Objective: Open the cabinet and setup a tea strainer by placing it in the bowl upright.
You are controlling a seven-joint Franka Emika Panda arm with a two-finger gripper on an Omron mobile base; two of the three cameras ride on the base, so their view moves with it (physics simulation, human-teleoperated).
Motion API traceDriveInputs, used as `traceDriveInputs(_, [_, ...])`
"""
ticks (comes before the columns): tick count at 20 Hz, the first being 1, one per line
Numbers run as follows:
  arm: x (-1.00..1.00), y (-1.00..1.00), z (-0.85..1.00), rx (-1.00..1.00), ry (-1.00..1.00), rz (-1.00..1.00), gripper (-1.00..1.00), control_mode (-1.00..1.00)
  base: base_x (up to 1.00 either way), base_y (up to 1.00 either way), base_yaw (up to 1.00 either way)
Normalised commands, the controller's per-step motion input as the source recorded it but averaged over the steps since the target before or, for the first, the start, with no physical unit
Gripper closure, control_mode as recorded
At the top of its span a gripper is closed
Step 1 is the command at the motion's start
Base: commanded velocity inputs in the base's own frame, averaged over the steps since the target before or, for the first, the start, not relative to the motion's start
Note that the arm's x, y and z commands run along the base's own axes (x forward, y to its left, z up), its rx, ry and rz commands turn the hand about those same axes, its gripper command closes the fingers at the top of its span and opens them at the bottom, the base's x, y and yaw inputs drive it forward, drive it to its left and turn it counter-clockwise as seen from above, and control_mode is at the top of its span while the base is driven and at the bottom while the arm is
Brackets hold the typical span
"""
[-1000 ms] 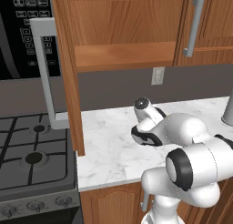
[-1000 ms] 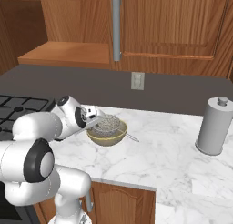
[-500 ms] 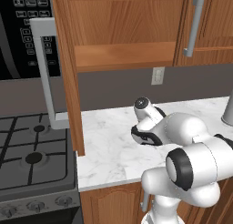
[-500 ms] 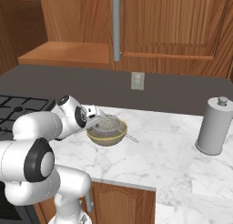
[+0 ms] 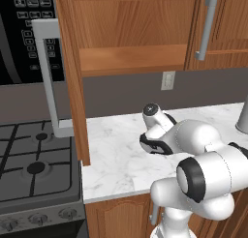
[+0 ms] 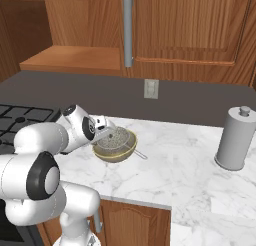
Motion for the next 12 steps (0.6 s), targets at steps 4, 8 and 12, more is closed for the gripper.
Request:
traceDriveInputs(4, [0.00, 0.04, 0.04, -0.01, 0.02, 0.00, -1.00, -1.00, 0.00, 0.00, 0.00])
traceDriveInputs(8, [-0.01, 0.00, 0.34, 0.00, 0.04, 0.00, -1.00, -1.00, 0.00, 0.00, 0.00])
traceDriveInputs(12, [-0.04, 0.00, 0.50, 0.00, 0.01, 0.00, -1.00, -1.00, 0.00, 0.00, 0.00])
